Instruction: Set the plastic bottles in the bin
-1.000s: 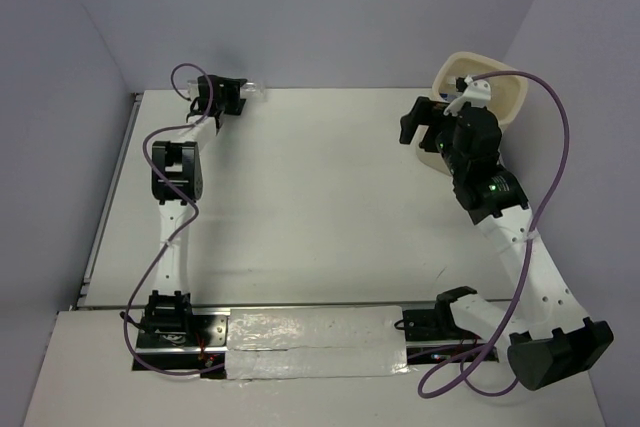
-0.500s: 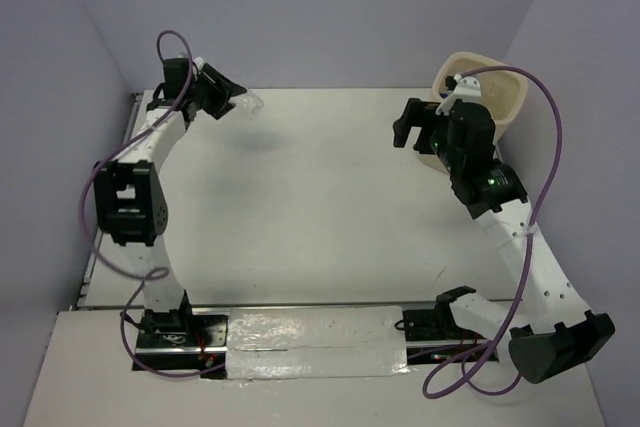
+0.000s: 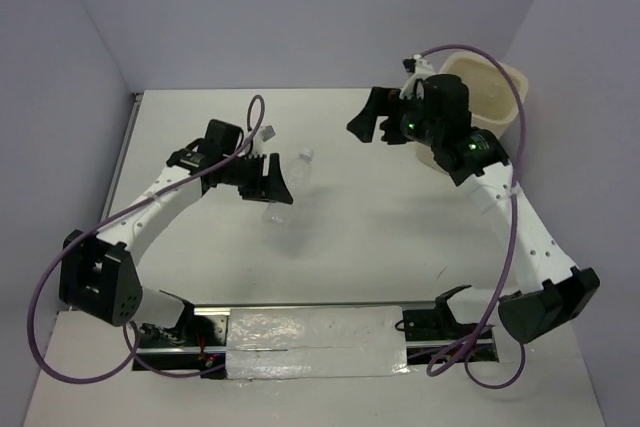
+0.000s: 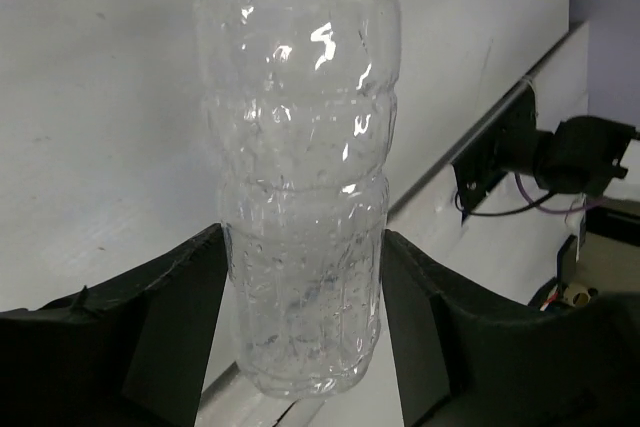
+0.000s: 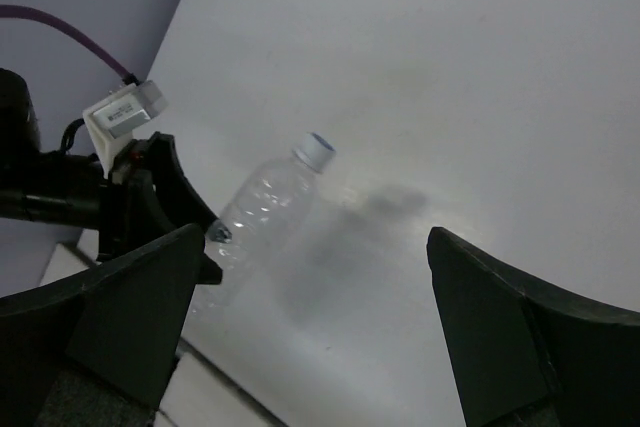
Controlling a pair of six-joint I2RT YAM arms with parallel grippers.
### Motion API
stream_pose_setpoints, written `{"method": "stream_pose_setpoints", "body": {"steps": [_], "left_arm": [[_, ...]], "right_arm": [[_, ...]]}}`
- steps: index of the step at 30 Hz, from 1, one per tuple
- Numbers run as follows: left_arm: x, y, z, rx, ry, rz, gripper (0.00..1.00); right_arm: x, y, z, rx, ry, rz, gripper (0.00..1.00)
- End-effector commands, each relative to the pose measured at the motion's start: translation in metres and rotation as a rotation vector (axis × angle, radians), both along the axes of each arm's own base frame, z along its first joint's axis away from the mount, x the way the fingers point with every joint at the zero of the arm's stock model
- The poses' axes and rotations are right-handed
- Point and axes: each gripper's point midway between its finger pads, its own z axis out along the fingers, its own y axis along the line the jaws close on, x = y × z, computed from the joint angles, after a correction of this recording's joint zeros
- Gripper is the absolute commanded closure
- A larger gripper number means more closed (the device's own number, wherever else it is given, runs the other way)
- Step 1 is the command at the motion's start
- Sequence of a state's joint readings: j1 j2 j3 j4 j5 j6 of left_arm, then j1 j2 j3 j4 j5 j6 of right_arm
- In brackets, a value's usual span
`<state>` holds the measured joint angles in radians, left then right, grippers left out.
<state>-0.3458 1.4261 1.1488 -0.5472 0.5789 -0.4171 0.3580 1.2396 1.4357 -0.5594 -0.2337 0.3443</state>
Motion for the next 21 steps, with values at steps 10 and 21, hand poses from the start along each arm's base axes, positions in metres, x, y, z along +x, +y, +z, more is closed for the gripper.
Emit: {"method": "stream_pose_setpoints", "body": {"steps": [10,21], "left_arm": [[-0.021,-0.026,0.054,-0.159,-0.15,-0.097,0.3],[-0.019,-0.033,0.056,-0.173,-0.15,-0.109,0.31]], "right_arm": [[-0.002,0.084,-0.053,0.254,0.271,0.142,0.0],[0.002,0.11,-0.099,0.315,0.424,0.147,0.0]]}}
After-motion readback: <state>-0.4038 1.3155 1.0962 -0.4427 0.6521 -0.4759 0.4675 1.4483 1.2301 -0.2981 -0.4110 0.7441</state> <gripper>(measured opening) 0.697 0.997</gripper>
